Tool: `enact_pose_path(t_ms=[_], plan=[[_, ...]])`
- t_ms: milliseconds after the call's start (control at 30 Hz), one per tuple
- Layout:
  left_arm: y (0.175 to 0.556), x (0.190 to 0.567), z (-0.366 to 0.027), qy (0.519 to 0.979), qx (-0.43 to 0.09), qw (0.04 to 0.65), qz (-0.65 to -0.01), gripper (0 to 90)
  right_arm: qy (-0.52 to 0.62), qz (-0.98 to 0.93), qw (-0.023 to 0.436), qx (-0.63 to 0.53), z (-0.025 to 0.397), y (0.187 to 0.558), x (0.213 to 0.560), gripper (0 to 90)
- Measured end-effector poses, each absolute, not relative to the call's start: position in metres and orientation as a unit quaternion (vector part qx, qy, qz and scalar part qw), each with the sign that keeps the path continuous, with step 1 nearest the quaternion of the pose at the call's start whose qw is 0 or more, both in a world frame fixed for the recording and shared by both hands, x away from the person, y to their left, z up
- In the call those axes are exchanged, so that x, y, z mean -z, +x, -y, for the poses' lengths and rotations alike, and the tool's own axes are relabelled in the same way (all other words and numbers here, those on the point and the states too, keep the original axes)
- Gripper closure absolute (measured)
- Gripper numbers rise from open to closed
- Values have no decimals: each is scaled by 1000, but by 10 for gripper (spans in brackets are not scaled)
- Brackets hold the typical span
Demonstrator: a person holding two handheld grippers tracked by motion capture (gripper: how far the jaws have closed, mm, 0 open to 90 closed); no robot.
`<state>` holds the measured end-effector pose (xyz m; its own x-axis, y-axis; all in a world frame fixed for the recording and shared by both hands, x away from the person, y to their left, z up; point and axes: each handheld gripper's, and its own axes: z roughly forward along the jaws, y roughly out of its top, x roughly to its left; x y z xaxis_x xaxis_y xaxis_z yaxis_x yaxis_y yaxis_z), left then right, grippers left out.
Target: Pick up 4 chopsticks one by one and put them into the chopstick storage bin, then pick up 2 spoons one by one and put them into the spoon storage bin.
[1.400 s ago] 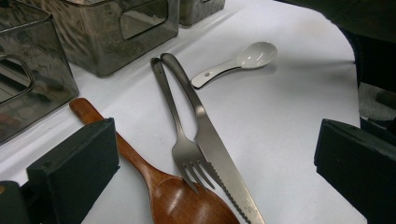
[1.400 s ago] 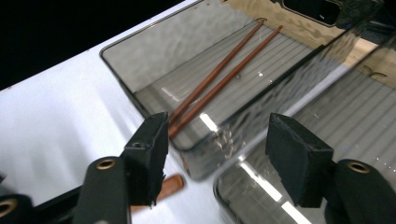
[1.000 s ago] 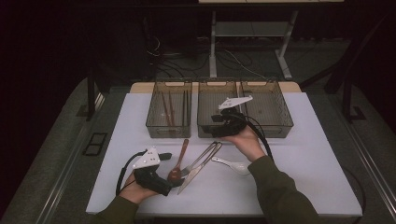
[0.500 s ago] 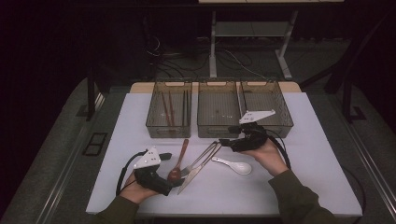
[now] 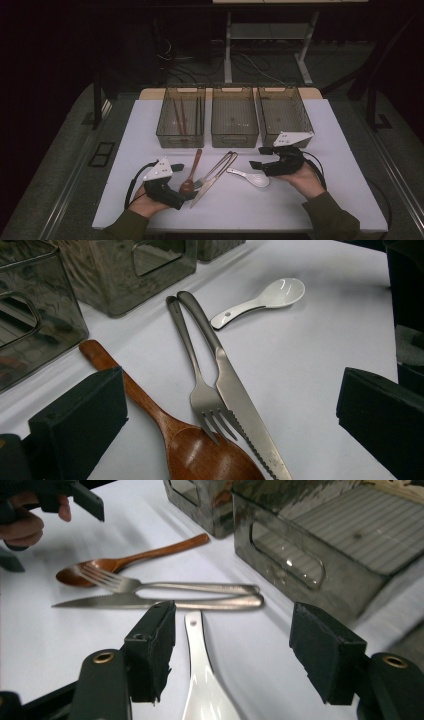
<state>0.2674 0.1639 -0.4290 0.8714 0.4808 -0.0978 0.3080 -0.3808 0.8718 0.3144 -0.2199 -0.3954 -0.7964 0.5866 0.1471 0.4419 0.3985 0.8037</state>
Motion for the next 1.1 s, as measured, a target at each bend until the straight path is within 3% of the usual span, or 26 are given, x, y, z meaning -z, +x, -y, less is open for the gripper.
enact_pose_path(t_ms=[600, 1100], plan=[[268, 429, -165, 825, -86, 503, -242, 0, 351, -819, 52, -451, 262, 289, 421, 367], [268, 428, -165, 826, -87, 502, -240, 0, 370, -830, 47, -414, 248, 291, 430, 465]])
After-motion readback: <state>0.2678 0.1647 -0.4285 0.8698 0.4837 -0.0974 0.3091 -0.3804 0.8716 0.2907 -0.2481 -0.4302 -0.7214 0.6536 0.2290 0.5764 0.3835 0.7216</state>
